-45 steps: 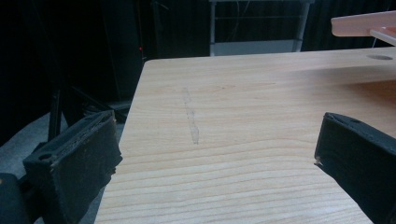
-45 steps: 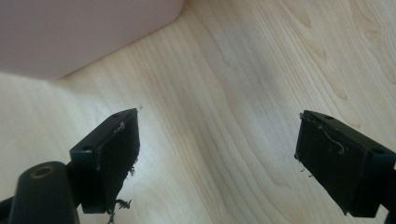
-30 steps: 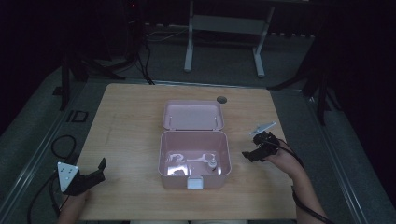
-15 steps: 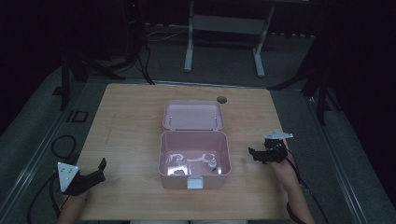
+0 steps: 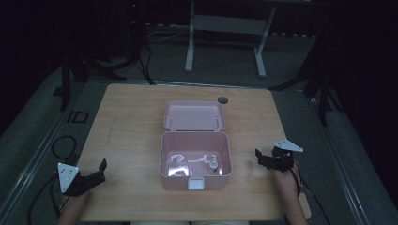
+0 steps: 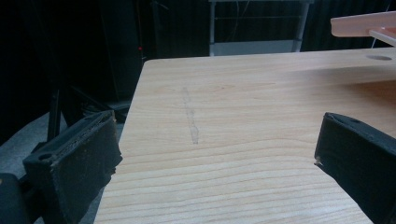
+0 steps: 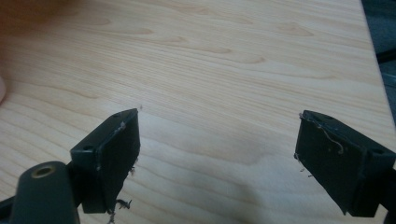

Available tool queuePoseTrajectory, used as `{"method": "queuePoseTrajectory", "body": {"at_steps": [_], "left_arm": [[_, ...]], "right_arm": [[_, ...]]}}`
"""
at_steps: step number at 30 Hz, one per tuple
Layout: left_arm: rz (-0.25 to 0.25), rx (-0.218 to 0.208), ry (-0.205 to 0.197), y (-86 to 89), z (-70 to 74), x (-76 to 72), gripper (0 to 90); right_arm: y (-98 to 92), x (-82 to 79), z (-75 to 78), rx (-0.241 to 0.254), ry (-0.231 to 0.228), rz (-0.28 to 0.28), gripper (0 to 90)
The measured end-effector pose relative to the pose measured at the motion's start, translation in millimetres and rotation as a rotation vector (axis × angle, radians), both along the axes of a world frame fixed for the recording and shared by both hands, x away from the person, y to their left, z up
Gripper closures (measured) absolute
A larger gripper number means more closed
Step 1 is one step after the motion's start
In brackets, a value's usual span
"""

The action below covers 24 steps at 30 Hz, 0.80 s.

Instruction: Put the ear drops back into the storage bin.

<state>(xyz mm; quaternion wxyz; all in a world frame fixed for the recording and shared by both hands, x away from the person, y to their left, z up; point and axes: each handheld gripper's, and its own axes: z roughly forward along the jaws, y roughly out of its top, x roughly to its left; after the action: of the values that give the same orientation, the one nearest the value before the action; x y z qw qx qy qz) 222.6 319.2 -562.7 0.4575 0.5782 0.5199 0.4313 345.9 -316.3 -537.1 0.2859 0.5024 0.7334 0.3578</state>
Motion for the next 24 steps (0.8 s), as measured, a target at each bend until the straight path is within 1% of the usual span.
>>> {"method": "queuePoseTrajectory", "body": {"at_steps": [2,3,4,5,6,7,9,10,11,12,14,15,20,21,24], "left_arm": [[0.0,0.0,0.0,0.0,0.0,0.0,0.3],[0.0,0.0,-0.001,0.0,0.0,0.0,0.3],[0.0,0.0,-0.001,-0.1,0.0,0.0,0.3],[0.0,0.0,-0.001,0.0,0.0,0.0,0.4],[0.0,0.0,0.0,0.0,0.0,0.0,0.4],[0.0,-0.001,0.001,0.1,0.0,0.0,0.4],[0.0,0.0,0.001,0.1,0.0,0.1,0.4],[0.0,0.0,0.001,0.0,0.0,0.1,0.4],[-0.001,0.0,0.0,-0.1,0.0,0.1,0.4],[-0.001,0.001,-0.001,-0.1,0.0,0.0,0.3],[-0.001,0.0,-0.001,0.0,0.0,-0.1,0.3],[-0.002,0.0,-0.001,0.0,0.0,0.0,0.4],[-0.004,-0.001,-0.002,0.1,-0.1,-0.2,0.4],[-0.005,-0.001,-0.003,0.1,0.0,-0.1,0.4],[-0.006,-0.001,-0.002,0.2,0.0,-0.1,0.3]], "right_arm": [[-2.8,-3.4,-1.2,0.012,-0.01,-0.026,13.7],[-2.8,-3.4,-1.2,0.012,-0.01,-0.026,13.7],[-4.4,-5.4,-1.9,0.014,-0.02,-0.042,13.7],[-7.5,-10.0,-3.4,0.038,-0.033,-0.066,13.7],[-7.5,-10.0,-3.4,0.038,-0.033,-0.066,13.7],[-9.8,-13.7,-5.8,0.047,-0.039,-0.082,13.7],[-10.6,-15.5,-6.7,0.049,-0.044,-0.088,13.7],[-12.1,-17.7,-8.0,0.045,-0.046,-0.106,13.7],[-12.1,-17.7,-8.0,0.045,-0.046,-0.106,13.7],[-13.3,-19.2,-8.2,0.048,-0.055,-0.117,13.7],[-16.3,-21.9,-8.7,0.065,-0.07,-0.141,13.7],[-18.9,-25.0,-9.3,0.068,-0.081,-0.169,13.8],[-23.1,-29.9,-9.4,0.077,-0.09,-0.192,13.8],[-23.1,-32.7,-9.8,0.06,-0.087,-0.204,13.8],[-22.8,-34.4,-10.7,0.063,-0.085,-0.204,13.8]]}}
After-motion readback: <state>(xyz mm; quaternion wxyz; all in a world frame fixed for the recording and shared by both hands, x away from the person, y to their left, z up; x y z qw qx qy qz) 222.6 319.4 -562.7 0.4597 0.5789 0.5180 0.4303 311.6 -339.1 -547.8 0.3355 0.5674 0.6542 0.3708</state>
